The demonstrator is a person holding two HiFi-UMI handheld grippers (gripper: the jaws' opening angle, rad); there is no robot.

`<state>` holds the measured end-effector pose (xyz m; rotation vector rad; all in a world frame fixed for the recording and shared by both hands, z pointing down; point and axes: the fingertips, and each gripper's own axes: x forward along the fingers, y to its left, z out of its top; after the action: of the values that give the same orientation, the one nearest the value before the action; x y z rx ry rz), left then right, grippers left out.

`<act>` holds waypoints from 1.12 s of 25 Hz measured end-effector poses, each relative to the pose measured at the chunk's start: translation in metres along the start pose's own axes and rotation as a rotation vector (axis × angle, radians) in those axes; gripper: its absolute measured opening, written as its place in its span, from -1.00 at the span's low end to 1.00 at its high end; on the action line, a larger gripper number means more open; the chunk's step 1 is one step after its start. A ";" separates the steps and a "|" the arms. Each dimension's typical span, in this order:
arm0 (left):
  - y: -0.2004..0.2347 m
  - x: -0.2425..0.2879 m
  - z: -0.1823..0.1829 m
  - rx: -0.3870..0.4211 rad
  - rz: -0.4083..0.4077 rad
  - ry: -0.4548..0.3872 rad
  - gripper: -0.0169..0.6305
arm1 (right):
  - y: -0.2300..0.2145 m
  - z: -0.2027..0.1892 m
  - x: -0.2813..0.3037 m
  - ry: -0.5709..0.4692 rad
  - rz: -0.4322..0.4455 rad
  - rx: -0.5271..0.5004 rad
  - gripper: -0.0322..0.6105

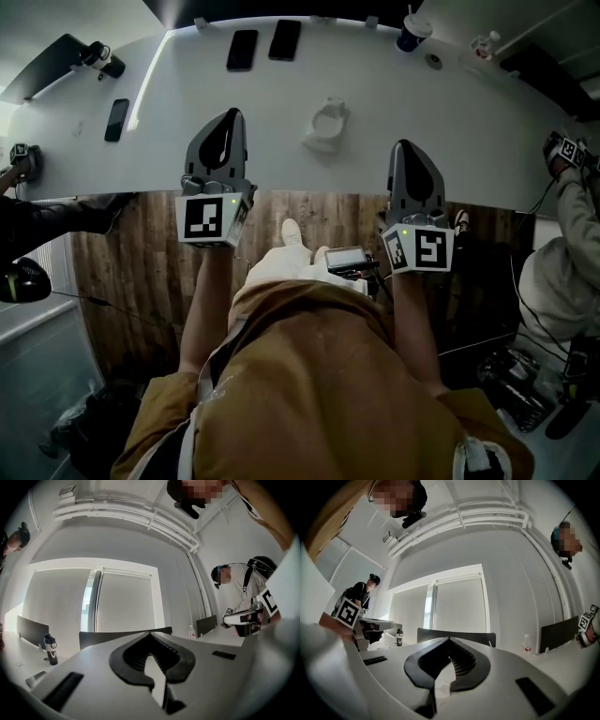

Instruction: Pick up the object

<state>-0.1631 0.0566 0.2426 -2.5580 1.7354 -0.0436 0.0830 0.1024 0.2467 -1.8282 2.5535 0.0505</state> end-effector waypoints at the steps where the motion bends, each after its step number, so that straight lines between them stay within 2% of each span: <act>1: 0.002 0.004 -0.002 0.000 -0.007 0.007 -0.93 | 0.001 -0.002 0.006 0.006 0.002 0.002 -0.88; 7: 0.009 0.023 -0.017 -0.020 -0.022 0.044 -0.93 | 0.003 -0.009 0.032 0.029 0.016 -0.006 -0.88; 13: 0.003 0.047 -0.019 0.004 -0.007 0.039 -0.93 | -0.010 -0.011 0.046 -0.003 0.047 0.034 -0.88; 19: -0.003 0.074 -0.027 0.004 0.013 0.051 -0.93 | -0.025 -0.018 0.065 0.028 0.090 0.060 -0.88; 23: -0.007 0.084 -0.037 0.018 0.015 0.086 -0.93 | -0.039 -0.024 0.074 -0.007 0.112 0.128 -0.88; 28: -0.012 0.092 -0.042 0.009 0.009 0.088 -0.93 | -0.045 -0.036 0.079 0.025 0.128 0.165 -0.88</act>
<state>-0.1203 -0.0260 0.2844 -2.5783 1.7719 -0.1656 0.1006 0.0117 0.2796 -1.6179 2.5999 -0.1791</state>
